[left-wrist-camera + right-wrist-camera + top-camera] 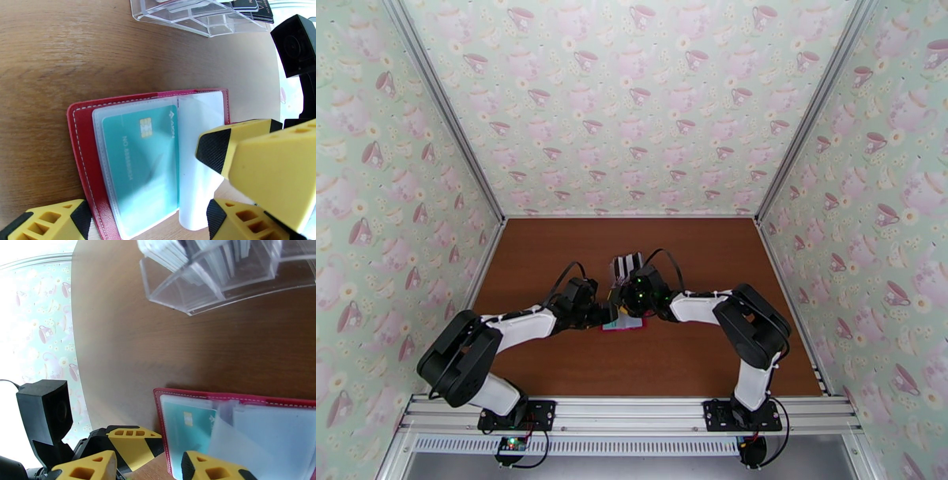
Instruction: Put the credit cards into the card holder
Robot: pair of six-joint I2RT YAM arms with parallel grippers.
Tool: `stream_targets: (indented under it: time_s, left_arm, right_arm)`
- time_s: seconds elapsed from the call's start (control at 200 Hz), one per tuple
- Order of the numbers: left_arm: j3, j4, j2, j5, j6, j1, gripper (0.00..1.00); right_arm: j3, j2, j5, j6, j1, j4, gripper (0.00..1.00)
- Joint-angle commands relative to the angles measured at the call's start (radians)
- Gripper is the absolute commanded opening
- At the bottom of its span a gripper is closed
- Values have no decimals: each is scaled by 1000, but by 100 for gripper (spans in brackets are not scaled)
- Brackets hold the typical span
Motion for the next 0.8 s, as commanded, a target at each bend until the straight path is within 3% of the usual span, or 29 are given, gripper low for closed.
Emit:
stream_targets:
  time_s: [0.0,0.18,0.295,0.496,0.796]
  left_arm:
    - [-11,44,60,52,8,-25,84]
    - [-6,50,80,69,21,-26,86]
    - [-7,63,91,82,25,-35,96]
    - [0,50,105,69,28,-41,96]
    - [25,3,135,29,39,-41,90]
  right_arm:
    - [-6,-5,-57,16,20,22,49]
    - [-15,12,-59,29,14,48,49]
    - [-29,16,-59,34,6,62,49]
    - [-41,-18,-54,15,-13,61,49]
    - [186,-109,221,-331,-30,-554,50]
